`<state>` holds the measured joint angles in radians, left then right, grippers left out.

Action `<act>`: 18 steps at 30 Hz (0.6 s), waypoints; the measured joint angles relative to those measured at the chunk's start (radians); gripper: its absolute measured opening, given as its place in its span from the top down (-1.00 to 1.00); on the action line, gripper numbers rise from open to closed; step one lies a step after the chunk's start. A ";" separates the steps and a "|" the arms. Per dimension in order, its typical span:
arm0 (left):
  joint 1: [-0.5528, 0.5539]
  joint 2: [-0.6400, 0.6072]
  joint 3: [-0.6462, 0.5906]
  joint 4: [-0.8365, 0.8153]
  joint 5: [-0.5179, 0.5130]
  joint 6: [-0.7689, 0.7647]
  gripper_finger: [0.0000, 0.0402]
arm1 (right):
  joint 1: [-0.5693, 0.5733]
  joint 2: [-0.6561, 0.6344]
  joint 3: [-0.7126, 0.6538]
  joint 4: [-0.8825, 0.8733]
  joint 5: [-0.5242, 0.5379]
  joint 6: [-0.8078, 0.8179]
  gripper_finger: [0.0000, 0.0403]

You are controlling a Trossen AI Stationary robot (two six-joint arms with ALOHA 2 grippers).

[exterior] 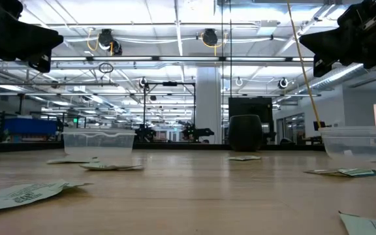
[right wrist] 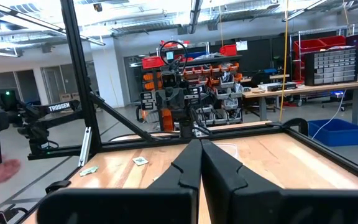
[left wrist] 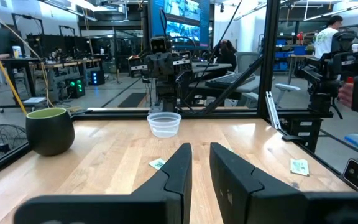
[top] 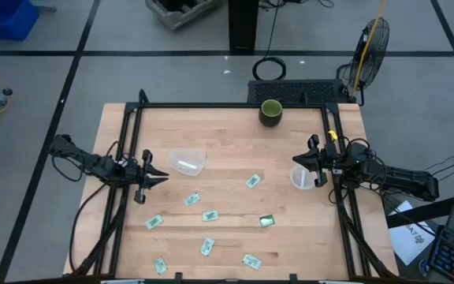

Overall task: Pick and place Stevia / Truvia into bins
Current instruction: Put the white stevia packet into the transparent circular container

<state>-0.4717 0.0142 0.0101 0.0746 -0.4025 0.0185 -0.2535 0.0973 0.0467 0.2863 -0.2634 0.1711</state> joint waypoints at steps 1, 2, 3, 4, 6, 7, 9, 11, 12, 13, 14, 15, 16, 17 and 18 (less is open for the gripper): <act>0.000 0.000 0.000 0.000 0.000 0.000 0.69 | 0.000 0.000 0.000 0.000 0.000 0.000 0.98; 0.000 0.000 0.000 0.000 0.000 0.000 0.69 | 0.000 0.000 0.000 0.000 0.000 0.000 0.98; 0.000 0.000 0.000 0.000 0.000 0.000 0.69 | 0.000 0.000 0.000 0.000 0.000 0.000 0.98; 0.000 0.000 0.000 0.005 -0.001 0.006 0.69 | 0.000 0.000 0.000 0.000 0.000 0.000 0.98; 0.000 0.001 0.000 0.048 -0.021 0.034 0.69 | 0.000 0.000 0.000 0.002 0.000 0.000 0.98; 0.000 0.000 0.000 0.074 -0.033 0.044 0.69 | 0.000 0.000 0.000 0.006 0.000 0.000 0.98; 0.000 0.000 0.000 0.110 -0.044 0.051 0.69 | 0.000 0.000 0.000 0.025 0.000 0.000 0.98; 0.000 0.000 0.000 0.155 -0.044 0.051 0.69 | 0.000 0.000 0.000 0.044 0.000 0.000 0.98; 0.000 0.000 0.000 0.178 -0.044 0.045 0.69 | 0.000 0.000 0.000 0.063 0.000 0.000 0.98; 0.000 0.000 0.000 0.200 -0.044 0.034 0.69 | 0.000 0.001 0.000 0.093 0.000 0.000 0.98; 0.000 0.000 0.000 0.223 -0.046 0.034 0.69 | 0.000 0.000 0.000 0.122 0.000 -0.003 0.98; 0.000 0.000 0.000 0.252 -0.056 0.051 0.69 | 0.000 0.001 0.000 0.152 0.001 -0.013 0.98; 0.000 0.000 0.000 0.283 -0.068 0.080 0.69 | 0.000 0.002 0.000 0.178 0.008 -0.032 0.98; 0.000 0.000 0.000 0.304 -0.071 0.120 0.69 | 0.000 0.002 0.000 0.200 0.036 -0.044 0.98; 0.000 0.000 0.000 0.316 -0.080 0.160 0.69 | 0.000 0.002 0.000 0.215 0.075 -0.033 0.98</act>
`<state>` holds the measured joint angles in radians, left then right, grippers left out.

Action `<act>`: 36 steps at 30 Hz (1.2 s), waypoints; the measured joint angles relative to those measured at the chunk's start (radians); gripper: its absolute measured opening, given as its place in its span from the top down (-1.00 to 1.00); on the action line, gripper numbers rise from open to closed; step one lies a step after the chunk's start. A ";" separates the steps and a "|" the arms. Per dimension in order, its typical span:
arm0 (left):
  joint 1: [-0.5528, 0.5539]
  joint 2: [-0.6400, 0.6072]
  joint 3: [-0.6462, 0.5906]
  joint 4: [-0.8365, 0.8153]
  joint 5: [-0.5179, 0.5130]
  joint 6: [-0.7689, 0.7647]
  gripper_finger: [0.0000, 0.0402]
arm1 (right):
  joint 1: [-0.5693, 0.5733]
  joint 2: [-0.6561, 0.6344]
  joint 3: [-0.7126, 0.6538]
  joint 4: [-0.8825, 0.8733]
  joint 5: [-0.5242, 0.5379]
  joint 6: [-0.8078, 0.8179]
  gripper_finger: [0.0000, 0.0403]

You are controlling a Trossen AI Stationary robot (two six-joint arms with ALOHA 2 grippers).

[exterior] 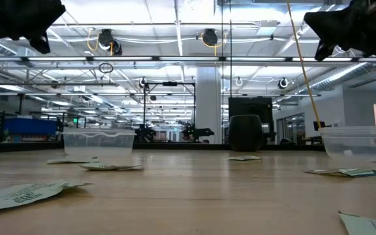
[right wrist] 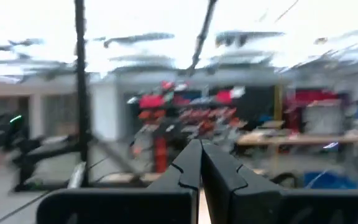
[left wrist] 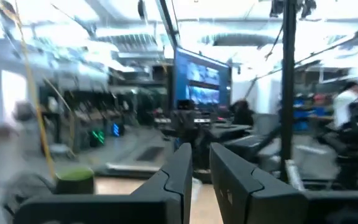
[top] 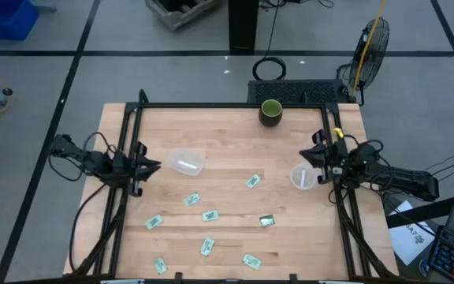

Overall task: Pick and place Stevia / Truvia into bins
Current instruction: Put the white stevia packet into the transparent circular container

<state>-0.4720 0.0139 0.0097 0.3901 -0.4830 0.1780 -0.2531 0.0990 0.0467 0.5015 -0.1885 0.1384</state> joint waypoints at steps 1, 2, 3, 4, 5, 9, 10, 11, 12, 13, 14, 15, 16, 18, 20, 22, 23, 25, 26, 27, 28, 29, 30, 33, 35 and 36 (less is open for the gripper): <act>0.000 0.001 0.000 0.010 -0.016 0.021 0.69 | 0.000 0.000 0.000 0.007 0.025 0.028 0.98; 0.000 0.001 0.000 0.021 -0.033 0.013 0.69 | 0.000 0.000 0.000 0.005 0.033 0.055 0.98; 0.000 0.001 0.000 0.035 -0.046 -0.017 0.69 | 0.000 0.002 0.000 0.004 0.030 0.070 0.98; 0.000 0.000 0.000 0.049 -0.053 -0.040 0.69 | 0.000 0.004 0.000 0.004 0.028 0.076 0.98; 0.000 0.001 0.000 0.068 -0.062 -0.045 0.69 | 0.000 0.004 0.000 0.007 0.030 0.090 0.98; 0.006 0.000 0.000 0.202 -0.065 0.032 0.69 | 0.000 0.046 0.000 0.131 0.007 0.235 0.98; 0.010 0.000 0.000 0.224 -0.059 0.043 0.69 | 0.000 0.065 0.001 0.177 -0.026 0.261 0.98; 0.014 0.001 0.000 0.248 -0.048 0.049 0.69 | 0.003 0.089 0.007 0.201 -0.063 0.282 0.98; 0.018 0.000 0.000 0.264 -0.041 0.050 0.69 | 0.010 0.118 0.015 0.197 -0.084 0.295 0.98; 0.022 0.000 0.001 0.266 -0.037 0.049 0.69 | 0.022 0.153 0.020 0.180 -0.096 0.297 0.98; 0.025 0.000 0.001 0.253 -0.036 0.041 0.69 | 0.036 0.192 0.026 0.157 -0.096 0.293 0.98; 0.027 0.002 0.001 0.232 -0.037 0.026 0.69 | 0.054 0.237 0.037 0.135 -0.089 0.281 0.98; 0.030 0.006 0.000 0.215 -0.040 0.010 0.69 | 0.072 0.288 0.050 0.129 -0.068 0.264 0.98; 0.038 0.014 0.000 0.194 -0.047 -0.028 0.69 | 0.112 0.393 0.076 0.126 -0.022 0.211 0.97; 0.045 0.027 0.000 0.178 -0.049 -0.058 0.69 | 0.151 0.505 0.110 0.116 0.011 0.154 0.94; 0.052 0.044 0.000 0.168 -0.050 -0.072 0.69 | 0.187 0.611 0.160 0.078 0.048 0.094 0.86; 0.055 0.051 0.000 0.168 -0.050 -0.078 0.69 | 0.204 0.663 0.190 0.058 0.071 0.063 0.81; 0.065 0.065 0.000 0.170 -0.050 -0.088 0.69 | 0.237 0.766 0.259 0.016 0.125 -0.003 0.68; 0.070 0.071 0.000 0.170 -0.050 -0.096 0.69 | 0.254 0.818 0.291 -0.012 0.142 -0.031 0.60; 0.073 0.076 0.000 0.171 -0.050 -0.105 0.69 | 0.269 0.868 0.324 -0.042 0.157 -0.059 0.53; 0.076 0.080 0.000 0.169 -0.050 -0.111 0.69 | 0.283 0.917 0.357 -0.072 0.166 -0.089 0.44; 0.080 0.086 0.000 0.170 -0.050 -0.116 0.69 | 0.294 0.965 0.391 -0.105 0.171 -0.119 0.36; 0.082 0.090 0.000 0.169 -0.050 -0.123 0.69 | 0.305 1.009 0.426 -0.142 0.189 -0.144 0.28; 0.087 0.101 0.000 0.163 -0.050 -0.135 0.69 | 0.331 1.126 0.488 -0.229 0.240 -0.223 0.08; 0.087 0.108 0.000 0.161 -0.051 -0.135 0.69 | 0.343 1.189 0.493 -0.228 0.247 -0.254 -0.02; 0.087 0.110 0.000 0.159 -0.051 -0.135 0.69 | 0.348 1.217 0.493 -0.217 0.245 -0.257 -0.05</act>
<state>-0.3855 0.1237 0.0101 0.5492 -0.5335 0.0425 0.0947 1.3160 0.5400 0.2848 0.0568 -0.1188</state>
